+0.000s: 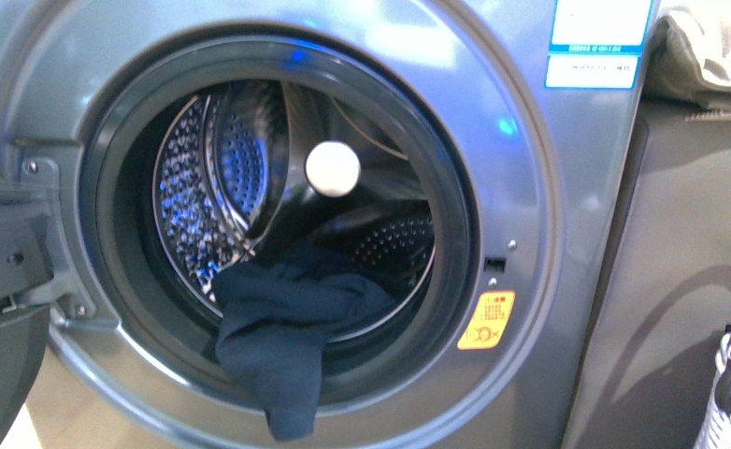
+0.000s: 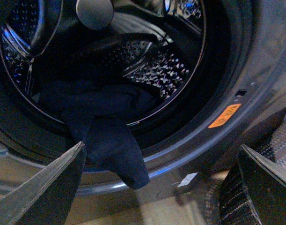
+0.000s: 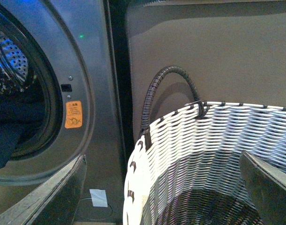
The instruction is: Collect clothes from washing machine
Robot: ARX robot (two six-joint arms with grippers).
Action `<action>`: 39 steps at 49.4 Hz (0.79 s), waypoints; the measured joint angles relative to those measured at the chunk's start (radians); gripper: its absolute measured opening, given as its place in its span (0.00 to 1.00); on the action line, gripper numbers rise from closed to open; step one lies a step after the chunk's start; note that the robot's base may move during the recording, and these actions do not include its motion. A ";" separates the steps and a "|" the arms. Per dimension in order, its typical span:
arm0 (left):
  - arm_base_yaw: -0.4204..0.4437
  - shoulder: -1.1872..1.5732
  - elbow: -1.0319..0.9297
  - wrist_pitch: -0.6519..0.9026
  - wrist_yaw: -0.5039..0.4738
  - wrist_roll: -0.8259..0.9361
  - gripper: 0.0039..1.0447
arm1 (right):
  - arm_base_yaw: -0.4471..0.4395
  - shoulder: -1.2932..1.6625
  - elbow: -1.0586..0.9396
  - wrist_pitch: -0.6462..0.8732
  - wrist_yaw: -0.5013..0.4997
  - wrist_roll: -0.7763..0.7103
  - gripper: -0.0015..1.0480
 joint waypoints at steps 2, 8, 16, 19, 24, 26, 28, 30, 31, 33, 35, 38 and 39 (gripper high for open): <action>-0.014 0.091 0.049 0.019 -0.015 0.013 0.94 | 0.000 0.000 0.000 0.000 0.000 0.000 0.93; -0.046 0.245 0.145 0.041 -0.058 0.036 0.94 | 0.000 0.000 0.000 0.000 0.000 0.000 0.93; -0.085 0.422 0.252 0.055 -0.093 0.062 0.94 | 0.000 0.000 0.000 0.000 0.000 0.000 0.93; -0.100 0.477 0.289 0.053 -0.109 0.068 0.94 | 0.000 0.000 0.000 0.000 0.000 0.000 0.93; -0.119 0.551 0.354 0.034 -0.120 0.078 0.94 | 0.000 0.000 0.000 0.000 0.000 0.000 0.93; -0.127 0.581 0.383 0.022 -0.127 0.081 0.94 | 0.000 0.000 0.000 0.000 0.000 0.000 0.93; -0.135 0.624 0.429 0.008 -0.137 0.088 0.94 | 0.000 0.000 0.000 0.000 0.000 0.000 0.93; -0.139 0.659 0.470 -0.009 -0.146 0.098 0.94 | 0.000 0.000 0.000 0.000 0.000 0.000 0.93; -0.140 0.681 0.497 -0.022 -0.157 0.103 0.94 | 0.000 0.000 0.000 0.000 0.000 0.000 0.93; -0.140 0.726 0.554 -0.044 -0.177 0.118 0.94 | 0.000 0.000 0.000 0.000 0.000 0.000 0.93; -0.139 0.755 0.593 -0.062 -0.189 0.124 0.94 | 0.000 0.000 0.000 0.000 0.000 0.000 0.93; -0.135 0.801 0.655 -0.092 -0.208 0.132 0.94 | 0.000 0.000 0.000 0.000 0.000 0.000 0.93; -0.134 0.809 0.665 -0.097 -0.212 0.133 0.94 | 0.000 0.000 0.000 0.000 0.000 0.000 0.93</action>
